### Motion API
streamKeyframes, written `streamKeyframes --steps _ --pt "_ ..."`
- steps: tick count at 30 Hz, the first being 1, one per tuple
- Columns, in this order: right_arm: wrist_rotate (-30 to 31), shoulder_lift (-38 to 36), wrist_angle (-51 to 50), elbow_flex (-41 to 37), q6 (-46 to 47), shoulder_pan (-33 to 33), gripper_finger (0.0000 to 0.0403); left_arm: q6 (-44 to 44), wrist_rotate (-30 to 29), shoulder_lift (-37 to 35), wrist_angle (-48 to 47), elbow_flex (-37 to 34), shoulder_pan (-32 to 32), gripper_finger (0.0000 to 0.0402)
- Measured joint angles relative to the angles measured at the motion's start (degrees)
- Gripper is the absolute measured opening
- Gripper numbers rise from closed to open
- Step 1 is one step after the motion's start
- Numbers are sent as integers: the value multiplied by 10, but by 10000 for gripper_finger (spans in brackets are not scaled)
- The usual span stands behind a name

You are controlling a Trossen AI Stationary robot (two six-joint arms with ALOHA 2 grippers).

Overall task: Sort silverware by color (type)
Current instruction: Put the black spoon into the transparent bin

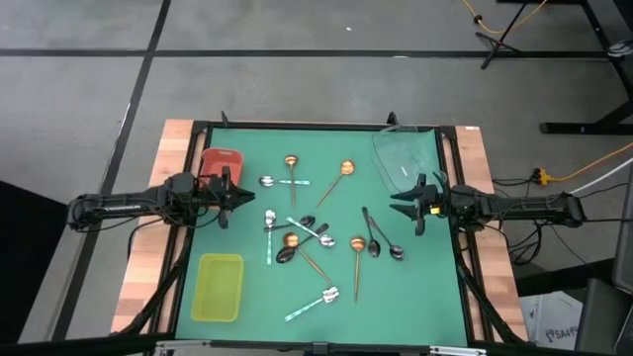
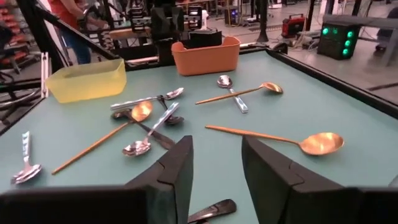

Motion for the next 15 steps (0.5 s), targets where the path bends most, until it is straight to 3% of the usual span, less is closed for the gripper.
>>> streamKeyframes --steps 10,15 --pt "4 0 0 0 50 0 236 0 0 0 0 0 0 39" --pt "3 0 3 0 67 0 264 -1 -1 0 0 0 0 39"
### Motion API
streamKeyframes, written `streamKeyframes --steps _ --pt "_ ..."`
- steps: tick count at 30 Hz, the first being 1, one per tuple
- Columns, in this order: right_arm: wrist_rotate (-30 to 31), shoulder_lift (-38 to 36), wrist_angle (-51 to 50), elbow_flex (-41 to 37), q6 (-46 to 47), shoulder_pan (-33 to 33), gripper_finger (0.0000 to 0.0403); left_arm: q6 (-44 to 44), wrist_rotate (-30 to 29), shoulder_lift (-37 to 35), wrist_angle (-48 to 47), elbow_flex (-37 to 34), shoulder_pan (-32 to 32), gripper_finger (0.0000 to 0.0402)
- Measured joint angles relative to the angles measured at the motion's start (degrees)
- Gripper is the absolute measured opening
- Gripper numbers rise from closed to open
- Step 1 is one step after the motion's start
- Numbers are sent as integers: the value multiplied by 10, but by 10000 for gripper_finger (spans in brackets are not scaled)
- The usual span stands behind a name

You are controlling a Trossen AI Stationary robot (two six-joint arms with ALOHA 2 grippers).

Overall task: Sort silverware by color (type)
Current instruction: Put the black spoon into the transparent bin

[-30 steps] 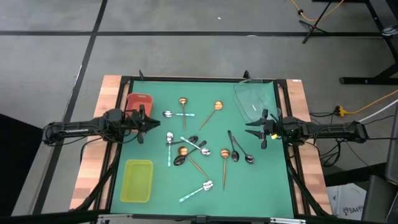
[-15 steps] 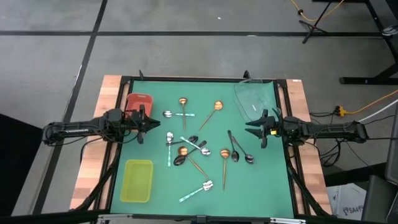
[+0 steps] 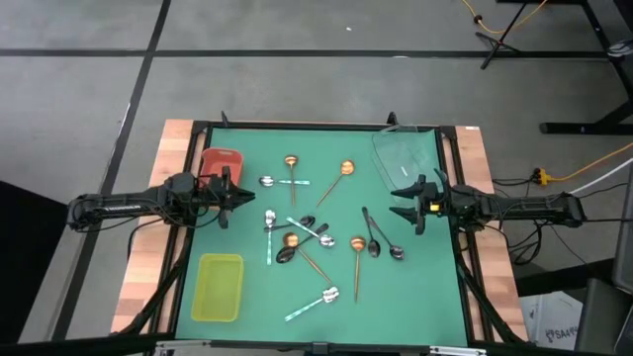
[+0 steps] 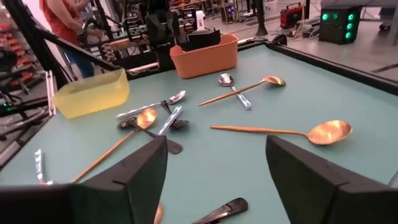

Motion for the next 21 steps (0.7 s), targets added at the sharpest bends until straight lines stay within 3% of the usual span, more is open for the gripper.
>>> streamKeyframes --steps 12,21 --pt "1 9 39 49 21 0 260 0 0 0 0 0 0 39" --pt "1 90 4 154 19 0 260 0 0 0 0 0 0 39"
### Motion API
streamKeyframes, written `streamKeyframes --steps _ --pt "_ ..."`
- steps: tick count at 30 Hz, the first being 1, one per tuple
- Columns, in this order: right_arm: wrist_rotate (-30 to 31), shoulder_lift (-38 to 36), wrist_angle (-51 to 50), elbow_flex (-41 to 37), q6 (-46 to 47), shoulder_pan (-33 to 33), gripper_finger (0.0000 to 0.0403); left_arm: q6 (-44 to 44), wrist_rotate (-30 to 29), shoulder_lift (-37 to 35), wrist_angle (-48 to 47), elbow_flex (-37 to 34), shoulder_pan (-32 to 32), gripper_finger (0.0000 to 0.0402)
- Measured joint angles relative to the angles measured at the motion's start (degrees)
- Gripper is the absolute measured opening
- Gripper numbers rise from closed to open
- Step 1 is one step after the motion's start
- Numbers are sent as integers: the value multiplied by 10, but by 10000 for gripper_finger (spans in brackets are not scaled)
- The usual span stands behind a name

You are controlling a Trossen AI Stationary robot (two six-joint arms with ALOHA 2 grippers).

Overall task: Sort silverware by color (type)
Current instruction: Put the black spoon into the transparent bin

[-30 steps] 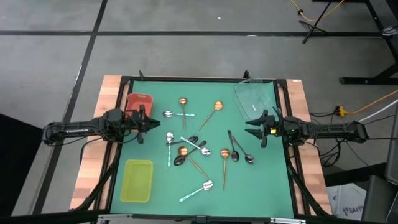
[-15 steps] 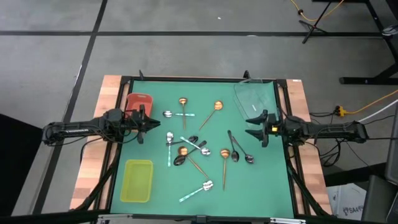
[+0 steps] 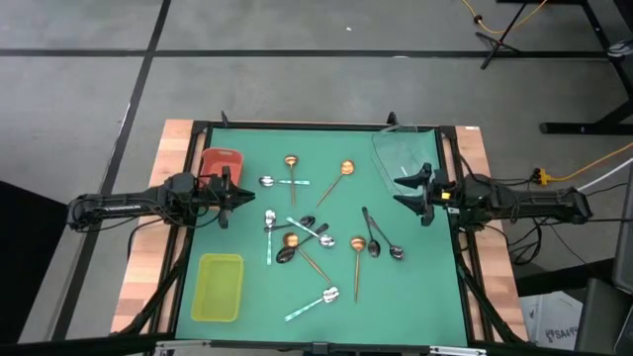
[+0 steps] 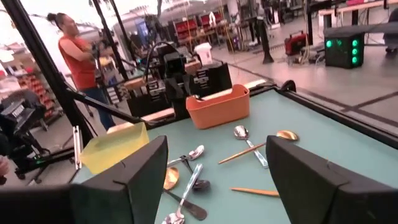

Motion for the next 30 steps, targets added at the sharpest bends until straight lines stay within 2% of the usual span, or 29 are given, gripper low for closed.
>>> streamKeyframes --steps 12,19,25,30 --pt "-6 218 -142 203 19 0 260 0 0 0 0 0 0 39" --pt "-64 343 -215 299 35 0 260 0 0 0 0 0 0 39" --pt "-77 435 -272 346 104 1 260 0 0 0 0 0 0 39" --pt "-77 492 -296 350 150 0 260 -3 0 0 0 0 0 39"
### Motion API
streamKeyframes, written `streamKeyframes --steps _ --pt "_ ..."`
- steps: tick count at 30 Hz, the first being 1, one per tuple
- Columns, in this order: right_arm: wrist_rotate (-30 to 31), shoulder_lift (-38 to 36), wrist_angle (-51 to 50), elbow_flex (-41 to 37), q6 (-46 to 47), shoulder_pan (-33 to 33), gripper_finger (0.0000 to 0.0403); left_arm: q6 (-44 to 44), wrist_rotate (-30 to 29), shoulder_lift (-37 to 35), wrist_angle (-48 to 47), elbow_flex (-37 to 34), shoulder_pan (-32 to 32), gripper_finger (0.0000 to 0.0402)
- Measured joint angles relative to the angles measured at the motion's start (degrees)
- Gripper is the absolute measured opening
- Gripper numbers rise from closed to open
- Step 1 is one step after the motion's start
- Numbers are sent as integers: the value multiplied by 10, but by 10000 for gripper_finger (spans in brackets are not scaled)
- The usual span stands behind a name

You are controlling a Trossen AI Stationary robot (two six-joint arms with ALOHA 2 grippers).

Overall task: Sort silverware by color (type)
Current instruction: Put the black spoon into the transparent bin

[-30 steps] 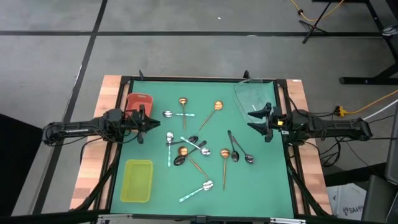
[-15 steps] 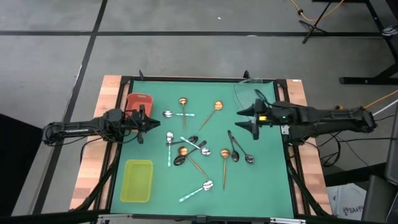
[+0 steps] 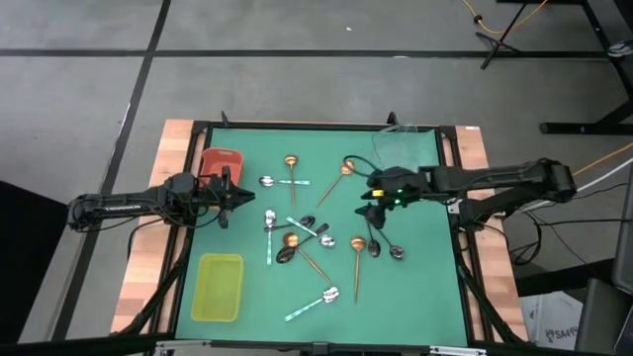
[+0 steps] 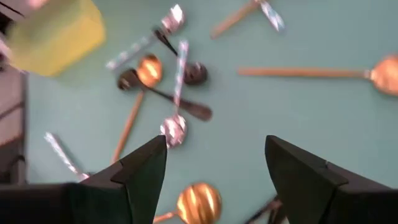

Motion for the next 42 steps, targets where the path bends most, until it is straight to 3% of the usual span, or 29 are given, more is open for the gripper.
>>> streamKeyframes --steps 19,33,42 --pt "0 150 -52 0 155 0 260 0 0 0 0 0 0 39" --pt "17 206 -52 0 255 75 260 0 0 0 0 0 0 39" --pt "42 214 -55 0 263 94 260 0 0 0 0 0 0 39"
